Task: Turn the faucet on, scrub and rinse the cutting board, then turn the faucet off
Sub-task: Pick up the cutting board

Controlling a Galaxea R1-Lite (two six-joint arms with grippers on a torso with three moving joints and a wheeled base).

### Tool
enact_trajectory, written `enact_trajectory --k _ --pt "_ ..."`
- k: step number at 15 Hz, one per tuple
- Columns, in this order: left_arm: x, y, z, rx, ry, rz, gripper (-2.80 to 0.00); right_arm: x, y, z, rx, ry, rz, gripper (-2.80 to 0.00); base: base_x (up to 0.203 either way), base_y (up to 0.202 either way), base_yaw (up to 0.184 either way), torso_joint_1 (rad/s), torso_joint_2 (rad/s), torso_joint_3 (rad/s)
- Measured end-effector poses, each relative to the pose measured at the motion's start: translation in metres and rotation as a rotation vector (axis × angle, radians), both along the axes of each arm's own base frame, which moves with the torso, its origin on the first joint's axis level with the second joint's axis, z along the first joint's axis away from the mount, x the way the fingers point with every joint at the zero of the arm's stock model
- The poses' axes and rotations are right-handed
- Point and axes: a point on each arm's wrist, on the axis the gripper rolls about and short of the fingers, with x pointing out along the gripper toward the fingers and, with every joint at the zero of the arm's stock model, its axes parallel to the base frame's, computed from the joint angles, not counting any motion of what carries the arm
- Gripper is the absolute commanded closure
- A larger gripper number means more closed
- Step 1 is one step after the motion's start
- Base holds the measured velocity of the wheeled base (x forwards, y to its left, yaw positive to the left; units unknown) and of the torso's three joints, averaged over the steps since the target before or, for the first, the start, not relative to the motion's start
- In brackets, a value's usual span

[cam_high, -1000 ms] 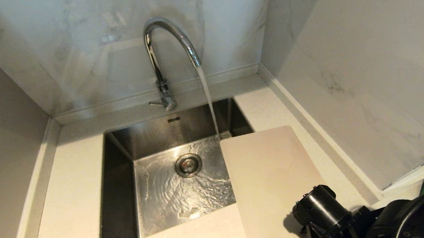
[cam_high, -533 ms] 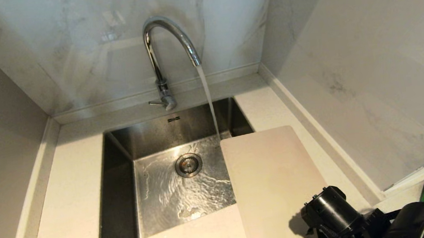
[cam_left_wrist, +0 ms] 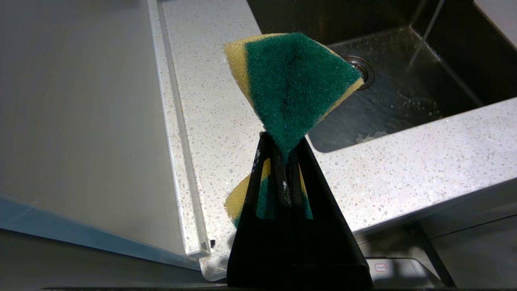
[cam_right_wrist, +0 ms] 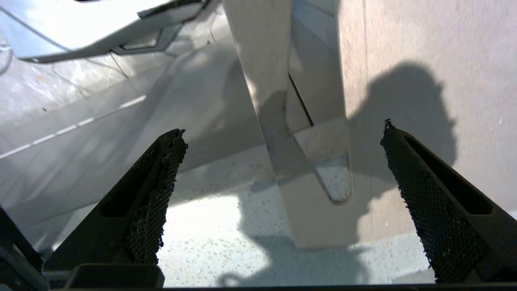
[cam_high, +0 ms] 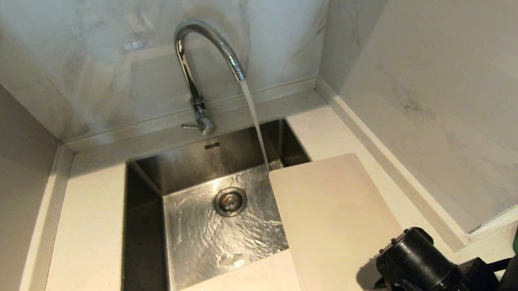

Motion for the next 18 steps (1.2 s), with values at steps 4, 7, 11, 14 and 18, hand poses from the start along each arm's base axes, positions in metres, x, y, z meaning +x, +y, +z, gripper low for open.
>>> enact_trajectory --k 4,7,11,14,18 --pt "0.0 0.0 0.0 0.0 0.001 0.0 0.0 -0.005 0.006 0.0 0.079 0.053 0.037 -2.8 0.0 0.0 0.0 0.0 0.0 0.0" --pt "0.0 0.0 0.0 0.0 0.001 0.0 0.0 -0.007 0.006 -0.002 0.076 0.065 0.041 -2.8 0.0 0.0 0.0 0.0 0.0 0.0" --pt "0.0 0.0 0.0 0.0 0.002 0.0 0.0 -0.006 0.007 -0.009 0.051 0.084 0.037 -2.8 0.0 0.0 0.0 0.0 0.0 0.0" --pt "0.0 0.0 0.0 0.0 0.003 0.0 0.0 -0.002 0.009 -0.018 0.022 0.082 0.026 -2.8 0.0 0.0 0.0 0.0 0.0 0.0" --pt "0.0 0.0 0.0 0.0 0.003 0.0 0.0 0.003 0.013 -0.028 0.01 0.096 0.025 -2.8 0.0 0.0 0.0 0.0 0.0 0.0"
